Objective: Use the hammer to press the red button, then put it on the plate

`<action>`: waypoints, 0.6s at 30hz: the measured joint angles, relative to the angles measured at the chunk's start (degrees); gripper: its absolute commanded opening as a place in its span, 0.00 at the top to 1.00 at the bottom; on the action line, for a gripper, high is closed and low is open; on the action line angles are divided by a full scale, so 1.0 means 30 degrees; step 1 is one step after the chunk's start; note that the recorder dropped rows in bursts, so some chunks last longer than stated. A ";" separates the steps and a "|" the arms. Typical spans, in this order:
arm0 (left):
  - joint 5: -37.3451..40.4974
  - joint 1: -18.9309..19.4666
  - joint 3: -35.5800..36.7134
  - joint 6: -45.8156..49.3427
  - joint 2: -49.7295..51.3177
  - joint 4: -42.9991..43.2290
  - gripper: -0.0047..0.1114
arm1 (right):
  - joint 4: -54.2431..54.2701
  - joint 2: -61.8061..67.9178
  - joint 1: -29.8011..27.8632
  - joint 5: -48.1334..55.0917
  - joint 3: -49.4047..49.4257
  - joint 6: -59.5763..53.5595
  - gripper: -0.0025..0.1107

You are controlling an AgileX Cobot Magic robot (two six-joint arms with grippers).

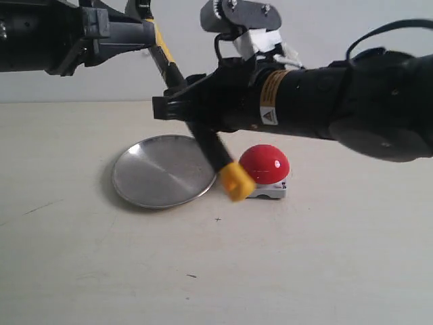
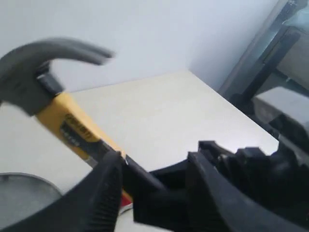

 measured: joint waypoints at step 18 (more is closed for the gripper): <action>-0.7322 0.0000 1.0047 0.7983 -1.3999 -0.3283 0.96 | 0.0621 -0.7071 0.0006 1.2698 0.1634 -0.1775 0.98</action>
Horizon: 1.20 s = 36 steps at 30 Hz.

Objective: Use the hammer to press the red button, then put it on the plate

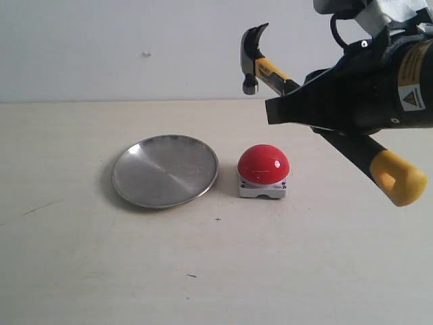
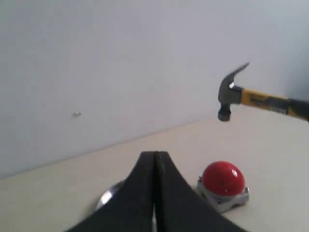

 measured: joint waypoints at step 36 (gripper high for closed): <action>-0.2085 0.0000 0.7847 0.0031 -0.9868 -0.0109 0.96 | -1.7246 0.0879 0.0000 -0.2822 0.5242 1.9166 0.98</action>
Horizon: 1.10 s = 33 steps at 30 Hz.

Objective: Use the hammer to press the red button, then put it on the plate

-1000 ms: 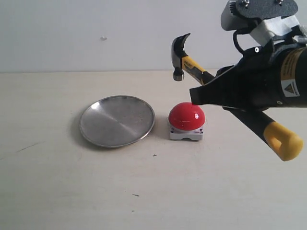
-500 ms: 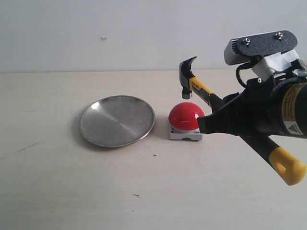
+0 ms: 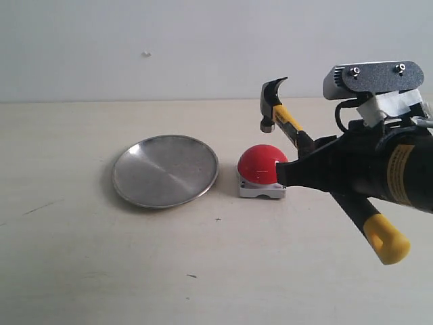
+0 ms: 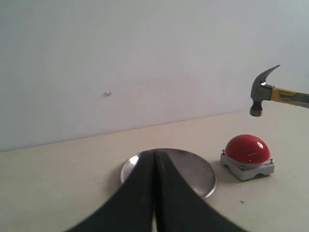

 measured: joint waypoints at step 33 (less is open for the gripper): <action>-0.0072 0.0000 0.0000 0.0000 0.0000 0.0000 0.96 | -0.4831 -0.3179 0.0000 0.2149 0.0001 0.5272 0.98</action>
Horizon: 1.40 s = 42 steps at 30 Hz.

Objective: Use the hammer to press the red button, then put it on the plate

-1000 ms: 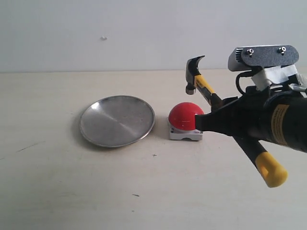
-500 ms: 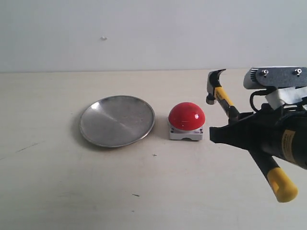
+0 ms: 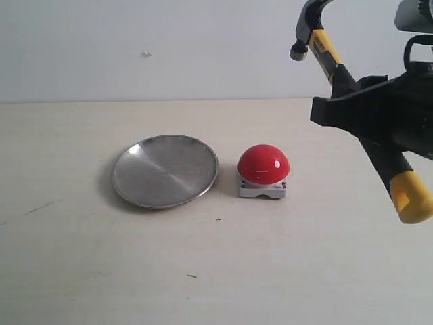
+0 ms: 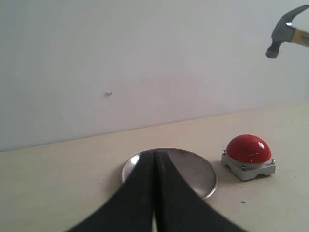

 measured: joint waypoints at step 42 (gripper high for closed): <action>0.0000 0.0000 0.0000 0.0000 0.0000 0.0000 0.96 | -0.0221 0.4444 0.2892 -0.2259 -0.4977 -0.1881 0.98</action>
